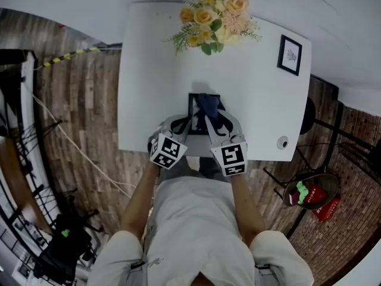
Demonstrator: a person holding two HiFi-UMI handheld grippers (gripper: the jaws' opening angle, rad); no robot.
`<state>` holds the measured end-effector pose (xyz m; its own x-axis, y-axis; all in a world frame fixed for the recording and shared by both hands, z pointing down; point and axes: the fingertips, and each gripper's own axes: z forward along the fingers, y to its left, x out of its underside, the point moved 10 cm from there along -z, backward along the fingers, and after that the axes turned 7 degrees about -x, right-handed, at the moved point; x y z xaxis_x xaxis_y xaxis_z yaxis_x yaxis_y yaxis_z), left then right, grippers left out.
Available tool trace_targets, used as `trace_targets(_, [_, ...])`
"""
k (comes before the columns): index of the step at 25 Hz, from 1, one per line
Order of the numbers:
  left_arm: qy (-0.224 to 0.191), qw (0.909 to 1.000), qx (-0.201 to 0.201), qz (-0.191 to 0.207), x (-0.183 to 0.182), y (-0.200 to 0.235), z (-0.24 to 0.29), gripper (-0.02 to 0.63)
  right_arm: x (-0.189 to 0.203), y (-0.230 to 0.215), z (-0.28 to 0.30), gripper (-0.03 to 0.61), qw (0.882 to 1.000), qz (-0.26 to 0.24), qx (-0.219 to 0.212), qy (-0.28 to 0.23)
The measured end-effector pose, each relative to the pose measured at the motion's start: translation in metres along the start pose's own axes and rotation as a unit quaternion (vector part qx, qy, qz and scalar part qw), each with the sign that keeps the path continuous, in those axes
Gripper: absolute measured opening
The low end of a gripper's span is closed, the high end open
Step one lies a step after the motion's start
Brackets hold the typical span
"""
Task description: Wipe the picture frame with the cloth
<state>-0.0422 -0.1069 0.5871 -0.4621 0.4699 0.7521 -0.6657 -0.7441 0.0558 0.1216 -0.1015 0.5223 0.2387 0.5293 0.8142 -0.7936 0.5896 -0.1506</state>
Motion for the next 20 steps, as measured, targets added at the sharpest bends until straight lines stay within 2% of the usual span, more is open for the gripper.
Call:
trace_targets(10, [-0.001,0.9999,-0.004,-0.013,0.000,-0.001,-0.001,0.020,0.002,0.003,0.035,0.098,0.999,-0.013,-0.031,0.022])
trace_targets(20, [0.002,0.9998,-0.009,-0.019,0.003,-0.001,0.000,0.020,0.008,0.003,0.069,0.098,0.996,-0.036,-0.036,0.068])
